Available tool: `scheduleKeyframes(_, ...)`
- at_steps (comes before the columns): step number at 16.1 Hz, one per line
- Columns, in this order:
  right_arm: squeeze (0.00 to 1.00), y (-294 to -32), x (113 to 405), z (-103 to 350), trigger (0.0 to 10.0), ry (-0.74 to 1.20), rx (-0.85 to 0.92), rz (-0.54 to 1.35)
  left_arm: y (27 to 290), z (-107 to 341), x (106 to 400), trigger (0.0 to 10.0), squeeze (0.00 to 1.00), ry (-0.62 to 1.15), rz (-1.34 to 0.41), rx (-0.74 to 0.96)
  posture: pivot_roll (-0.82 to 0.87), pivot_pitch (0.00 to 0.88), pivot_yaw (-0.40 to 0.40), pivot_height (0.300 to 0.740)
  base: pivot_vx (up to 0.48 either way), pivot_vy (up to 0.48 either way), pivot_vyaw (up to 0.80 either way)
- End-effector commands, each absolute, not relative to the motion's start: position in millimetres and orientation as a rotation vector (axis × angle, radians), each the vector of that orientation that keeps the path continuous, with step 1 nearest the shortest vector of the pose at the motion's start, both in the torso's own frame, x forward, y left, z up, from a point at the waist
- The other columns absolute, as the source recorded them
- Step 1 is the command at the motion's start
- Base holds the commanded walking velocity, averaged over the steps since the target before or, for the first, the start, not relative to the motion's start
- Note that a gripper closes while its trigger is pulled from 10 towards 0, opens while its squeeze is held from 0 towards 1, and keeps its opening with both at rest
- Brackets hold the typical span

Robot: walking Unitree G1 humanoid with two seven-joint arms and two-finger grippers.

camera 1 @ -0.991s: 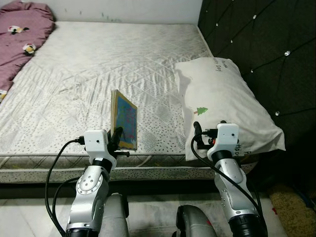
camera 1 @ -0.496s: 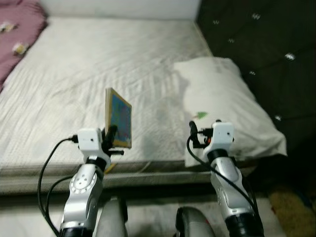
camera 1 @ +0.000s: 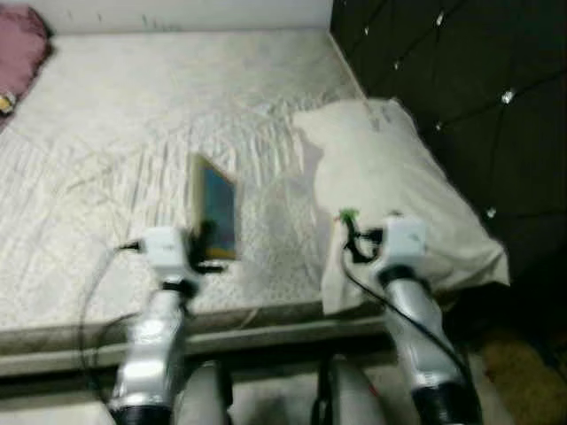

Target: Clean up the room

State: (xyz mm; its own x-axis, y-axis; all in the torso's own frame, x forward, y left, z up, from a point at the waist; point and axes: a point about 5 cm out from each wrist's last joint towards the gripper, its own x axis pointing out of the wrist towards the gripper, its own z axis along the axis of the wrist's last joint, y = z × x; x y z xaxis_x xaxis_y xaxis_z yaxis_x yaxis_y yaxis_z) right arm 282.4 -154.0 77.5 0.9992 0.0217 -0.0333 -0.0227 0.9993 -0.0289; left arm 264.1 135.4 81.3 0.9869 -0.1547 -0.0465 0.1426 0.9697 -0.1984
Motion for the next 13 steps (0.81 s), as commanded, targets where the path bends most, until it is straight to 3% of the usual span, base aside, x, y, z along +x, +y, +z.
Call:
scheduleKeyframes(1,0.00,-151.5,282.8,78.7,10.0,0.031,-0.015,0.024,138.9,88.2,265.4,10.0,0.00,0.029,-0.155,-0.174,-0.05,0.066,-0.019,0.656,0.000,0.000,0.00)
scheduleKeyframes(8,0.00,-152.0,283.3,78.1,10.0,0.029,-0.005,0.028,141.4,91.6,270.7,10.0,0.00,0.018,-0.096,-0.170,-0.05,0.053,-0.021,0.577,0.000,0.000,0.00)
scheduleKeyframes(13,0.00,-151.0,283.9,76.7,10.0,0.035,-0.011,0.039,144.9,92.5,274.6,10.0,0.00,0.018,-0.060,-0.169,-0.05,0.048,-0.023,0.577,0.000,0.000,0.00)
